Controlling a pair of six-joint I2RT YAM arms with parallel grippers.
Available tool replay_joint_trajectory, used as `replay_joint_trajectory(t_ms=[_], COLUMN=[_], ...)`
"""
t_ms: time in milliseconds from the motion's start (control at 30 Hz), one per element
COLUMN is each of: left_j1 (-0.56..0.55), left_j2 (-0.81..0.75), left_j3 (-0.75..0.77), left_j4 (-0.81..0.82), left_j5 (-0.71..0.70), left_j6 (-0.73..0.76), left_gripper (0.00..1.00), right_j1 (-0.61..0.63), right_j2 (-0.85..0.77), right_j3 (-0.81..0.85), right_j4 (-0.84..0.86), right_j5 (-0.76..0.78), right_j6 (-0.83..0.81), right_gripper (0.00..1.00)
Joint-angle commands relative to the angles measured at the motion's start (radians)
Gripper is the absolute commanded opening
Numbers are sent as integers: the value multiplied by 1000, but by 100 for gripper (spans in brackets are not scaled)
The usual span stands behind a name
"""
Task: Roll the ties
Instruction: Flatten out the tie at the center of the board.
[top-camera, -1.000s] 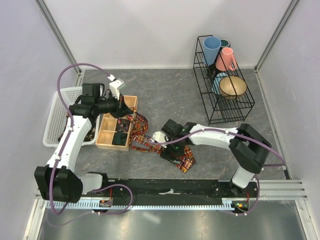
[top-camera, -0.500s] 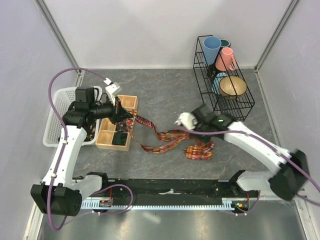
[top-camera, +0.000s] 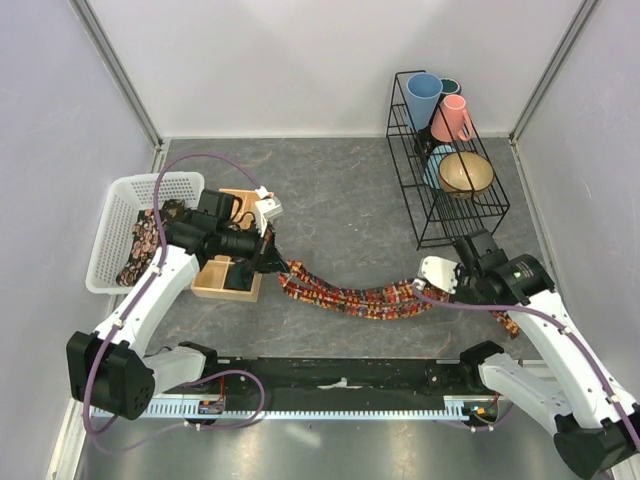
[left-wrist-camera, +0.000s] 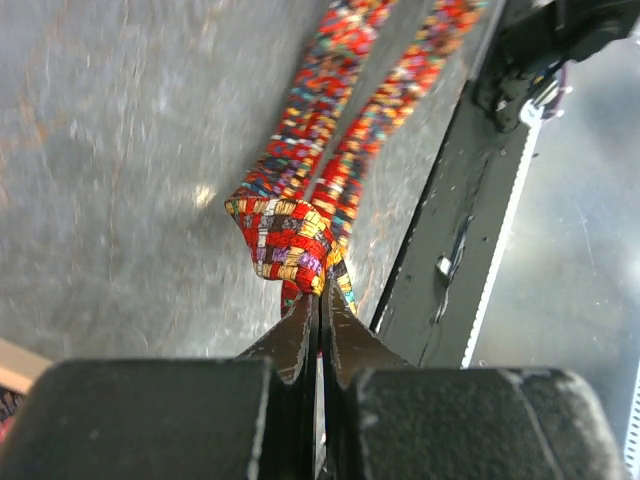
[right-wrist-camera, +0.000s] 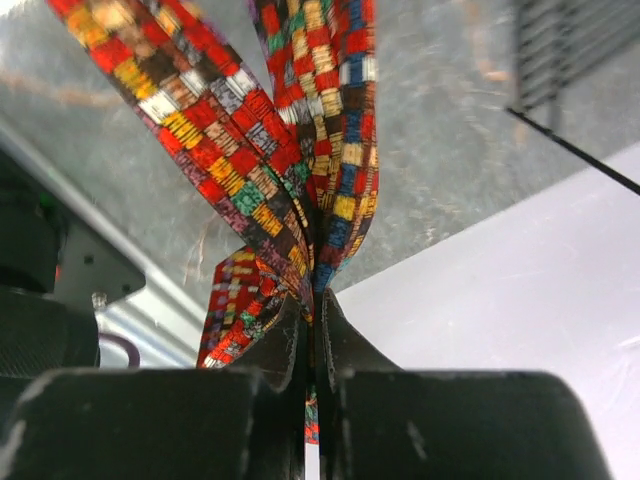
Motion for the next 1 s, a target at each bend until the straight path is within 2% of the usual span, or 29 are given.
replay_joint_trajectory(t_ms=[0, 167, 200, 233, 267, 300, 333, 400, 433, 467, 500, 567, 667, 767, 867, 967], left_j1=[-1, 18, 24, 24, 25, 24, 24, 24, 21, 21, 18, -30, -134, -246, -318, -338], left_j2=[-1, -50, -56, -52, -47, -41, -40, -52, -56, -56, -52, -38, -21, 31, 98, 158], left_j3=[-24, -85, -93, -91, -84, -76, -70, -58, -48, -44, -39, -42, -84, -110, -96, -68], left_j4=[-10, 86, 117, 122, 123, 122, 122, 125, 131, 129, 123, 96, 79, 88, 128, 166], left_j5=[-125, -345, -351, -337, -340, -343, -328, -281, -249, -233, -190, -196, -237, -329, -383, -343], left_j6=[-83, -155, -170, -166, -160, -140, -122, -61, -39, 18, 62, 182, 349, 450, 458, 420], left_gripper=[2, 4, 10, 32, 41, 48, 54, 60, 72, 77, 79, 79, 75, 72, 72, 75], right_j1=[-23, -65, -69, -71, -69, -69, -71, -83, -91, -97, -102, -109, -134, -224, -379, -699], right_j2=[90, 296, 317, 337, 372, 389, 403, 409, 386, 371, 357, 314, 268, 211, 196, 246], right_j3=[-93, -163, -171, -171, -168, -147, -131, -80, -62, -50, -35, -24, -18, 5, 56, 118], right_j4=[-34, 172, 186, 215, 229, 235, 234, 225, 203, 195, 183, 175, 171, 130, 59, -59], right_j5=[-31, -72, -93, -103, -112, -121, -142, -164, -182, -181, -183, -210, -209, -274, -346, -463], right_j6=[-120, -163, -171, -171, -166, -161, -146, -138, -143, -145, -149, -155, -171, -201, -226, -322], right_gripper=[0, 0, 0, 0, 1, 8, 22, 37, 48, 53, 55, 56, 56, 56, 55, 54])
